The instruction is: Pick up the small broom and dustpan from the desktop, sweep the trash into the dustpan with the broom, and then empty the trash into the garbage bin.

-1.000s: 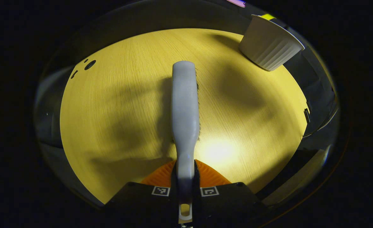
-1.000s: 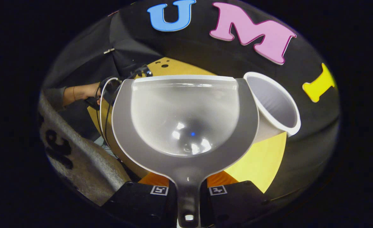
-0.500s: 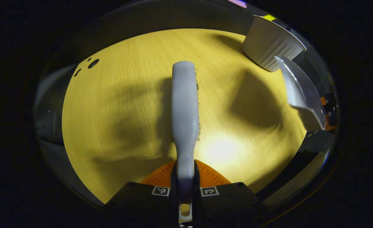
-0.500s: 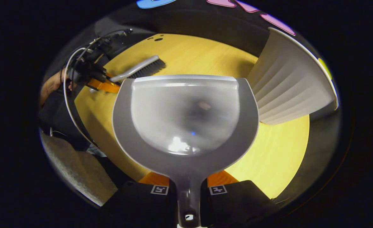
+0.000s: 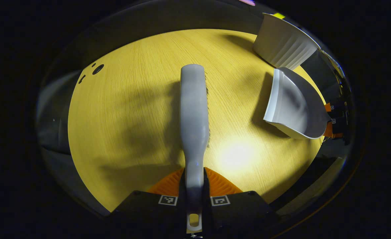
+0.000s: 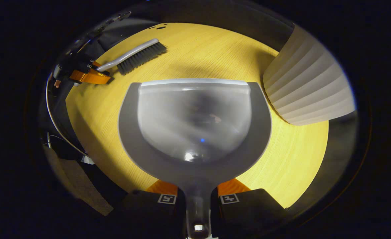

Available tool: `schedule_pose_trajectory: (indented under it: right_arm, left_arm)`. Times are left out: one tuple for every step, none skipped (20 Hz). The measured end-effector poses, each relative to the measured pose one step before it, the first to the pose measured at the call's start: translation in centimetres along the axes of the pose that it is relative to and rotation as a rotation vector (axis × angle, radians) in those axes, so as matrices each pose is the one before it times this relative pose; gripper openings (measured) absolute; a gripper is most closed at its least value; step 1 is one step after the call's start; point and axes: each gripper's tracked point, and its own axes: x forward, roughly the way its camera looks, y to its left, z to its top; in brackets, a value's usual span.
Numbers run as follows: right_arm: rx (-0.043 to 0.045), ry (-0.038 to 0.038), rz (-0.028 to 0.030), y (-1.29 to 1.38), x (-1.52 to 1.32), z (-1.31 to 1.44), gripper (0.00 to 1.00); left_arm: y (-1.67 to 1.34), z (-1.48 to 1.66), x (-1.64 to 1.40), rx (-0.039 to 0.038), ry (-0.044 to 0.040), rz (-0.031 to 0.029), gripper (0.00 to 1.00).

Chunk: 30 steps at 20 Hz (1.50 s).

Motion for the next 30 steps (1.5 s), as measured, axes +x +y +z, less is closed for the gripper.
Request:
schedule_pose_trajectory:
  right_arm:
    - [0.00135,0.00774,0.00034,-0.091,0.251,-0.076,0.33]
    - [-0.00043,0.0048,0.00137,-0.067,0.275,-0.022,0.33]
    - [-0.00079,0.00586,0.00288,0.002,0.179,-0.21,0.34]
    - [0.00162,0.00567,0.0036,0.007,0.084,-0.085,0.34]
    - [0.00388,-0.0018,0.0058,0.191,0.226,-0.026,0.34]
    - [0.00422,-0.0018,0.00685,0.074,-0.043,0.041,0.35]
    - [0.00317,-0.00038,0.00521,0.11,0.017,-0.12,0.35]
    - [0.00044,0.0054,0.00586,0.06,0.006,-0.104,0.36]
    - [0.00316,-0.00605,0.00068,-0.032,-0.089,0.062,0.36]
    - [0.00381,-0.00576,0.00408,0.024,-0.013,0.141,0.37]
    - [0.00838,-0.00714,0.00857,0.118,-0.246,0.063,0.31]
    - [0.01519,-0.00859,0.01597,0.18,-0.334,0.271,0.42]
    - [0.02351,-0.00244,0.02623,0.64,-0.277,-0.007,0.58]
    - [0.01916,-0.00254,0.0137,0.194,-0.526,0.082,0.68]
    - [0.01362,-0.00695,0.00738,0.043,-0.468,0.137,0.78]
    - [0.00416,-0.00878,0.0034,-0.057,-0.381,0.127,0.93]
    - [0.00017,-0.00639,-0.00053,-0.043,-0.29,0.016,1.0]
    - [-0.00232,-0.00965,-0.00561,-0.152,-0.522,0.16,1.0]
    - [-0.0026,-0.01374,-0.00448,-0.086,-0.379,0.186,0.99]
    - [-0.0009,-0.00858,0.00287,-0.023,-0.543,0.17,1.0]
    - [0.00352,-0.00986,0.00899,0.286,-0.611,0.137,1.0]
    - [0.00661,-0.00937,0.00905,0.171,-0.658,0.246,1.0]
    - [0.00847,-0.01195,0.00737,0.155,-0.678,0.342,0.99]
    - [0.00571,-0.01261,0.00905,0.184,-0.635,0.467,1.0]
    - [0.00067,-0.01364,0.00117,0.01,-0.805,0.394,1.0]
    - [-0.00249,-0.0153,-0.00205,-0.004,-0.704,0.505,1.0]
    - [0.00304,-0.02061,-0.00161,-0.017,-0.422,0.602,1.0]
    - [0.00657,-0.01516,0.00565,0.099,-0.61,0.61,1.0]
    - [0.00415,-0.00558,0.00494,0.154,-0.938,0.295,0.99]
    - [0.00297,-0.01962,0.0007,0.035,-0.651,0.654,0.99]
  left_arm:
    - [0.011,0.02,-0.006,0.00039,0.00118,0.0012,0.23]
    - [-0.03,-0.033,-0.074,0.0033,0.00279,0.00108,0.23]
    - [0.064,0.106,-0.041,0.0048,0.00106,0.00196,0.23]
    - [0.041,-0.071,0.047,0.00285,0.00263,0.00144,0.23]
    - [0.018,0.034,-0.024,0.00137,0.0013,0.00076,0.24]
    - [-0.048,0.02,0.0,-0.00146,-0.00014,0.00073,0.24]
    - [-0.037,0.032,-0.115,-0.00116,-0.00013,-0.00037,0.25]
    - [-0.039,0.008,0.008,0.00156,-0.00254,-0.00136,0.26]
    - [-0.014,0.186,-0.076,0.00427,-0.00414,-0.0036,0.27]
    - [-0.224,0.126,-0.068,0.00505,-0.00444,-0.00353,0.3]
    - [0.077,0.109,-0.022,0.00542,-0.00444,0.00253,0.29]
    - [0.064,-0.04,-0.138,0.00544,-0.00248,0.0033,0.28]
    - [0.124,0.054,-0.227,0.00753,-0.0038,0.00603,0.29]
    - [-0.022,0.086,-0.159,0.00897,-0.00574,0.00712,0.29]
    - [0.197,0.317,-0.173,0.00705,-0.01328,0.00913,0.3]
    - [0.191,0.406,-0.087,-0.00013,-0.019,0.01183,0.3]
    - [0.1,0.316,-0.14,-0.00498,-0.01574,0.0072,0.33]
    - [-0.234,0.011,-0.218,-0.00516,-0.00946,-0.00394,0.39]
    - [-0.072,0.258,-0.167,-0.00313,-0.00936,-0.00128,0.38]
    - [-0.017,0.152,-0.315,0.00098,-0.01019,0.00105,0.44]
    - [0.011,0.136,-0.33,0.00472,-0.00698,-0.00143,0.53]
    - [-0.071,0.09,-0.296,0.00951,-0.00367,-0.00195,0.57]
    - [0.031,0.112,-0.43,0.01651,-0.00148,0.00166,0.63]
    - [0.187,0.106,-0.481,0.01676,-0.00715,0.01279,0.66]
    - [0.024,0.325,-0.492,0.01217,-0.00933,0.00525,0.72]
    - [-0.21,0.394,-0.51,0.00297,-0.01639,0.00052,0.74]
    - [-0.163,0.434,-0.499,-0.00449,-0.01486,-0.00365,0.77]
    - [-0.168,0.528,-0.642,-0.00835,-0.01748,-0.00378,0.78]
    - [0.029,0.466,-0.482,-0.00639,-0.01374,-0.00084,0.8]
    - [0.024,0.514,-0.635,-0.00303,-0.01489,0.00185,0.8]
